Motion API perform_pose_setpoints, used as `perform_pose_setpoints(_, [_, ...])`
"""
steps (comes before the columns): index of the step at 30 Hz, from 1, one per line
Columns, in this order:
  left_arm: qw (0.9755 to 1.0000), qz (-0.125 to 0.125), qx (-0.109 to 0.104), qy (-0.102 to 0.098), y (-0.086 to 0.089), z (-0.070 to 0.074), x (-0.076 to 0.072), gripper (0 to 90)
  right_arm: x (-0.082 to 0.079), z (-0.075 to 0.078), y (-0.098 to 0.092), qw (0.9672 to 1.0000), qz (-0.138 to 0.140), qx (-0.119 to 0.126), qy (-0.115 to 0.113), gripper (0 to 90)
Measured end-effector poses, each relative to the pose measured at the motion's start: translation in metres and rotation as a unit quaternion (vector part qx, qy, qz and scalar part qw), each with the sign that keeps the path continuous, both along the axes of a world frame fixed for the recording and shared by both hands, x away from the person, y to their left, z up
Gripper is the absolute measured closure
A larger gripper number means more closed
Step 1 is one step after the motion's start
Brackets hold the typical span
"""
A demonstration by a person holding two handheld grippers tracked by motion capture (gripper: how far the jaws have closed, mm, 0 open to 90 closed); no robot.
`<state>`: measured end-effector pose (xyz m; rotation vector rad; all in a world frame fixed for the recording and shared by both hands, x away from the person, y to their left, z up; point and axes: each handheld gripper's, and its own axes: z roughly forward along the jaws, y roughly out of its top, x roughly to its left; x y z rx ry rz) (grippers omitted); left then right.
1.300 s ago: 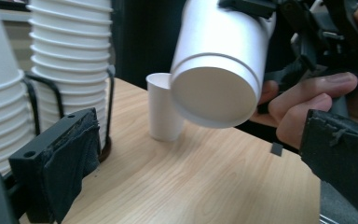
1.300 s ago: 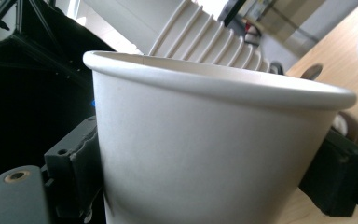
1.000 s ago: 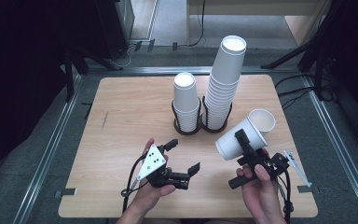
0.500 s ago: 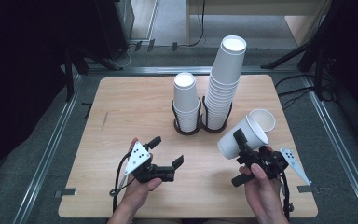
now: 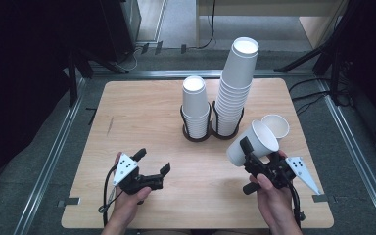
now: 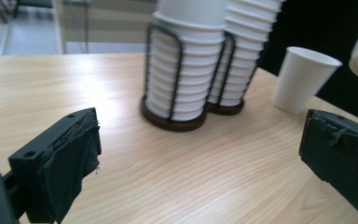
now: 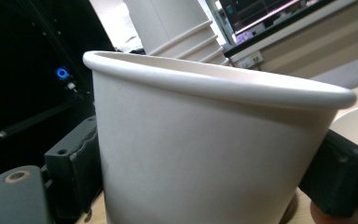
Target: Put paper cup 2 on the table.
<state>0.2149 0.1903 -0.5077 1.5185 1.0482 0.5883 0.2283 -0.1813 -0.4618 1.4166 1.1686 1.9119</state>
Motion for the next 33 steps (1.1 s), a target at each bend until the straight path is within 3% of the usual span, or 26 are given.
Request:
perform_pose_setpoints(4, [0.9999,0.014,0.001,0.007,0.014,-0.004,-0.005,0.0,0.003,-0.007,0.002,0.9996,-0.008,-0.025,-0.007,13.4])
perform_pose_setpoints(7, [0.9996,0.026,0.004,0.012,0.024,-0.008,-0.009,0.0,0.009,-0.017,0.003,0.9975,-0.015,-0.066,-0.022,13.6])
perform_pose_setpoints(8, [0.9994,0.031,0.005,0.016,0.028,-0.009,-0.01,0.0,0.009,-0.017,0.003,0.9975,-0.015,-0.066,-0.022,13.6])
perform_pose_setpoints(9, [0.9989,0.04,0.009,0.021,0.033,-0.012,-0.012,0.0,0.011,-0.021,0.003,0.9945,-0.023,-0.094,-0.039,13.7])
perform_pose_setpoints(10, [0.9989,0.04,0.009,0.021,0.033,-0.012,-0.012,0.0,0.011,-0.021,0.003,0.9945,-0.023,-0.094,-0.039,13.7])
perform_pose_setpoints(11, [0.9982,0.051,0.011,0.03,0.041,-0.015,-0.014,0.0,0.014,-0.026,0.003,0.9903,-0.025,-0.123,-0.059,13.7])
perform_pose_setpoints(16, [0.9968,0.069,0.013,0.037,0.052,-0.019,-0.018,0.0,0.018,-0.035,0.004,0.9802,-0.035,-0.178,-0.078,13.7])
perform_pose_setpoints(20, [0.9946,0.091,0.023,0.044,0.062,-0.022,-0.018,0.0,0.022,-0.04,0.004,0.9772,-0.036,-0.193,-0.081,13.7])
perform_pose_setpoints(22, [0.9934,0.101,0.029,0.048,0.066,-0.024,-0.018,0.0,0.025,-0.045,0.003,0.9724,-0.038,-0.214,-0.085,13.7])
perform_pose_setpoints(24, [0.9922,0.108,0.032,0.051,0.07,-0.026,-0.018,0.0,0.027,-0.048,0.003,0.9693,-0.041,-0.226,-0.088,13.6])
perform_pose_setpoints(25, [0.9922,0.108,0.032,0.051,0.07,-0.026,-0.018,0.0,0.027,-0.048,0.003,0.9693,-0.041,-0.226,-0.088,13.6])
perform_pose_setpoints(27, [0.9904,0.119,0.042,0.056,0.076,-0.03,-0.018,0.0,0.031,-0.053,0.002,0.9643,-0.037,-0.245,-0.093,13.7])
perform_pose_setpoints(28, [0.9904,0.119,0.042,0.056,0.076,-0.03,-0.018,0.0,0.031,-0.053,0.002,0.9643,-0.037,-0.245,-0.093,13.7])
perform_pose_setpoints(30, [0.9891,0.125,0.05,0.06,0.079,-0.032,-0.018,0.0,0.034,-0.057,0.003,0.959,-0.031,-0.265,-0.097,13.7])
perform_pose_setpoints(31, [0.9882,0.13,0.049,0.065,0.083,-0.033,-0.019,0.0,0.035,-0.059,0.004,0.9548,-0.027,-0.279,-0.099,13.7])
perform_pose_setpoints(33, [0.9871,0.137,0.051,0.065,0.087,-0.034,-0.021,0.0,0.038,-0.062,0.005,0.9538,-0.025,-0.283,-0.099,13.7])
